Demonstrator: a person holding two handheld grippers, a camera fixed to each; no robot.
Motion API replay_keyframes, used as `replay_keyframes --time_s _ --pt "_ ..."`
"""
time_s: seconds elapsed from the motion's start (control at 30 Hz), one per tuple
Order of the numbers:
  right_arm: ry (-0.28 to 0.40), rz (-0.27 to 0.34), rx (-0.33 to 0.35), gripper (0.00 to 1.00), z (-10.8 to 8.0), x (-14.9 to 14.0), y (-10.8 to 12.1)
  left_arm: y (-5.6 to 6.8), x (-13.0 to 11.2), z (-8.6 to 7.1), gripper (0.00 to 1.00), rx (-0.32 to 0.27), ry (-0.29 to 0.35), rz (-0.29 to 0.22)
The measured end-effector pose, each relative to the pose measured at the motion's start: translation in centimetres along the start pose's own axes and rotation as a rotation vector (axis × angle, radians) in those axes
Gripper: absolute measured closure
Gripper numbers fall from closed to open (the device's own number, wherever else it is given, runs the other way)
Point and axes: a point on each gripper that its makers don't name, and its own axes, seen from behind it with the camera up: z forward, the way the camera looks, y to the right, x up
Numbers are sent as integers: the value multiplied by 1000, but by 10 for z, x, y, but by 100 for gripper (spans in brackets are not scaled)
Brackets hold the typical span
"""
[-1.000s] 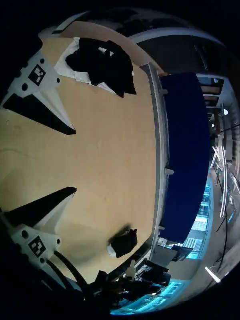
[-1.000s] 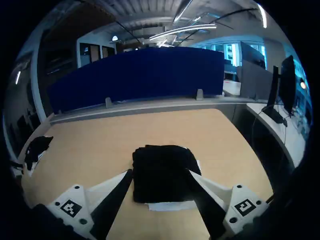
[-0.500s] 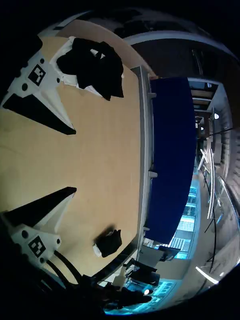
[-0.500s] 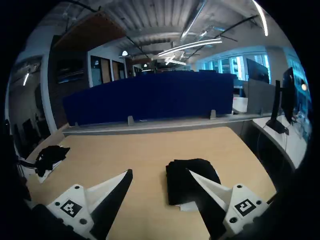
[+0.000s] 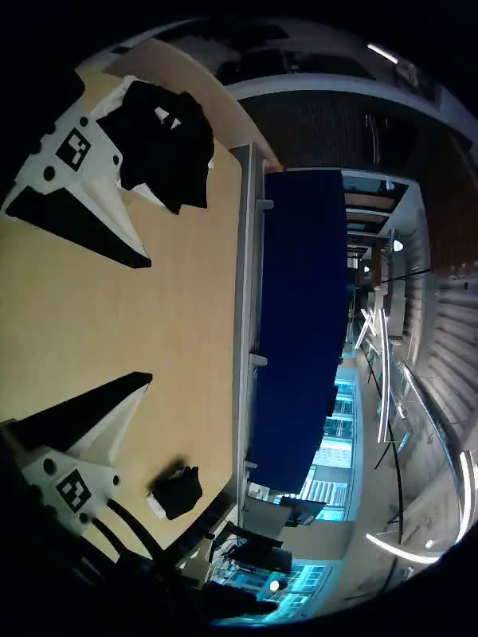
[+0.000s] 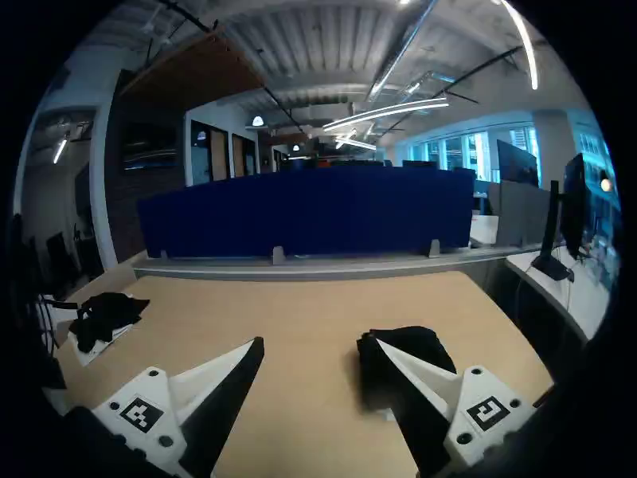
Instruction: Fold towel
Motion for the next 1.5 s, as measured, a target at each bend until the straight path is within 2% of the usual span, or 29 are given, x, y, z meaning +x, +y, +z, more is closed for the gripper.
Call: replay_keyframes --time_s 0.1,0.4,0.6,0.7,0.9,1.07,1.3,1.5 --pt "8 8 -5 0 0 2 -3 -7 10 1 3 21 41 -8" --pt "6 38 -6 0 1 3 -19 -28 64 -4 3 81 262 -15" --pt "-23 22 20 0 5 2 -37 -39 72 -3 3 106 320 -1" --pt "-37 16 32 0 7 4 -45 -41 72 -2 3 107 335 3" --pt "-83 47 46 0 11 2 -52 -35 63 2 3 96 347 29" --pt "-121 71 34 0 17 0 -47 -34 51 8 3 108 364 48" --pt "-142 49 -4 0 29 3 -36 -44 33 17 3 135 386 35" --pt "-145 18 1 0 38 5 -43 -53 8 29 3 148 396 46"
